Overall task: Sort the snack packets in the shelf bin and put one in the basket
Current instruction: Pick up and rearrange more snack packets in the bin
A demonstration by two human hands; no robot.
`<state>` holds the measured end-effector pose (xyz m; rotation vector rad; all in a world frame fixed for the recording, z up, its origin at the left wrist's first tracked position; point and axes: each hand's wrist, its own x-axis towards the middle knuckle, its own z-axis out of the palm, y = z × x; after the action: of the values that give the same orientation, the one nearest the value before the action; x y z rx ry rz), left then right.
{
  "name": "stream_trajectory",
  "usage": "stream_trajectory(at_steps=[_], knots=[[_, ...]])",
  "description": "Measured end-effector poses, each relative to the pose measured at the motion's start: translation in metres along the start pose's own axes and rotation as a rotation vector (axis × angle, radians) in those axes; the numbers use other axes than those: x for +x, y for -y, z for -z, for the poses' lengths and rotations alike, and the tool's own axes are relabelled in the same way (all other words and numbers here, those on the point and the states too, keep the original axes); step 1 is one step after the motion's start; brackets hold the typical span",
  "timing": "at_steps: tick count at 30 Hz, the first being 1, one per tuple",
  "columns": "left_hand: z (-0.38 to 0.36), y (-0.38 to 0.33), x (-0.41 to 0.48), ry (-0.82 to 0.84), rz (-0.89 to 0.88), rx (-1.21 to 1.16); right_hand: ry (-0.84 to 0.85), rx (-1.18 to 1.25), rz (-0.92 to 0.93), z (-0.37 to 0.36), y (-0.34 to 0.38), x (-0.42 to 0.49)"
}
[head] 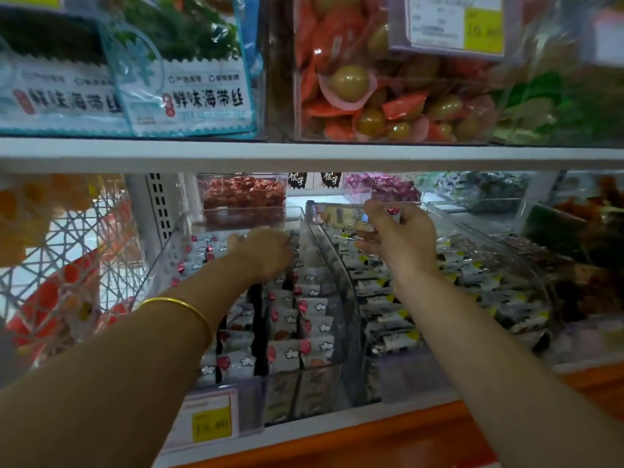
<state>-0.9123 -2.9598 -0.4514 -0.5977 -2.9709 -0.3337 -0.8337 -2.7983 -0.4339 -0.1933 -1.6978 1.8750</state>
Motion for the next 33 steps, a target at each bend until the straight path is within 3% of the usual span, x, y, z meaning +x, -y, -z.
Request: stream_trajectory(at_steps=[5,13,18,28,30,33], knots=[[-0.008,-0.009,0.006,0.103,0.014,-0.042,0.016,-0.037,0.032,-0.004,-0.008,0.008],[-0.012,-0.003,0.0,0.012,-0.071,-0.104,0.055,-0.187,0.181,-0.018,-0.012,0.022],[-0.016,0.005,-0.004,-0.056,-0.069,-0.007,0.171,-0.511,0.416,-0.044,-0.015,0.039],[-0.008,0.008,-0.014,-0.075,-0.088,-0.207,0.525,-1.397,0.68,-0.087,-0.02,0.058],[-0.004,0.012,-0.015,-0.129,-0.06,-0.197,0.643,-1.492,0.646,-0.092,-0.024,0.06],[0.0,0.019,-0.014,-0.126,-0.011,-0.117,0.814,-1.628,0.418,-0.101,-0.036,0.063]])
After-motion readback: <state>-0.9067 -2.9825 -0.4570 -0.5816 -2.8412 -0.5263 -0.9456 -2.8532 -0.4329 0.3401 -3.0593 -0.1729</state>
